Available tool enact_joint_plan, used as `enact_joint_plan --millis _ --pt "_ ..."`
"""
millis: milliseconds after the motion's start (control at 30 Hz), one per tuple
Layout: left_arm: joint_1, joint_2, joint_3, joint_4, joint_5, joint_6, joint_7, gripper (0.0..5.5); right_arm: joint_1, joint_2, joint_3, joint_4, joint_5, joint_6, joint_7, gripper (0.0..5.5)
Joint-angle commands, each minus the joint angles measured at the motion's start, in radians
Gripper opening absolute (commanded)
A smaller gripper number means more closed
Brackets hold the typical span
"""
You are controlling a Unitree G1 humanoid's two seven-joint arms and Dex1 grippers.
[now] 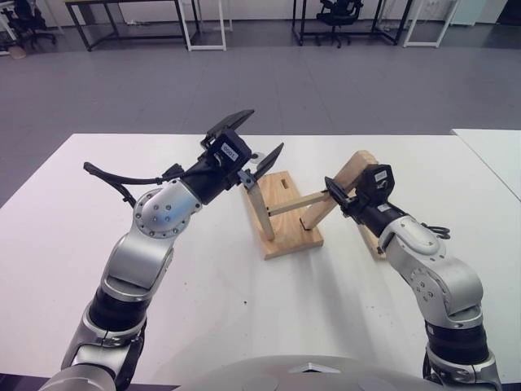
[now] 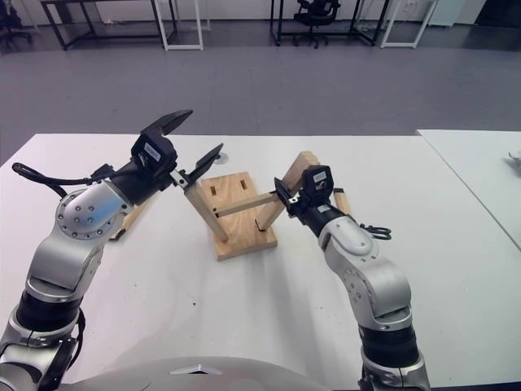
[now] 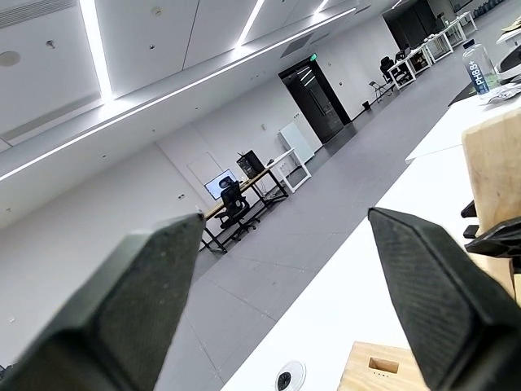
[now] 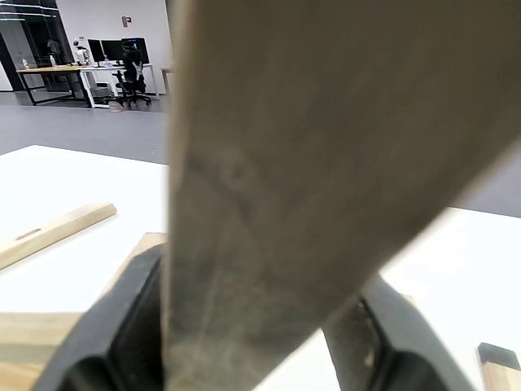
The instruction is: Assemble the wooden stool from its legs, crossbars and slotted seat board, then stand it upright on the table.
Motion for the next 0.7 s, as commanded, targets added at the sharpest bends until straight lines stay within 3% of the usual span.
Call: enact_joint_plan --millis 33,267,467,700 --pt "-0.007 -0.021 -0.023 0.074 0.033 0.053 0.004 3.69 0.044 0.020 0.031 0.068 0.016 0.007 0.064 2.58" --pt "-0.021 -0.054 -0.024 0.050 0.020 0.076 0.008 3.69 -0.010 0.120 -0.137 -0.039 0.126 -0.115 0.034 2.58" --pt "-0.032 -0.062 -0.026 0.051 0.024 0.080 0.006 3.69 -0.022 0.176 -0.157 -0.072 0.172 -0.151 0.014 2.58" --pt "-0.020 -0.061 -0.029 0.041 0.022 0.089 0.002 3.69 0.113 0.032 0.078 0.116 -0.036 0.069 0.008 2.58"
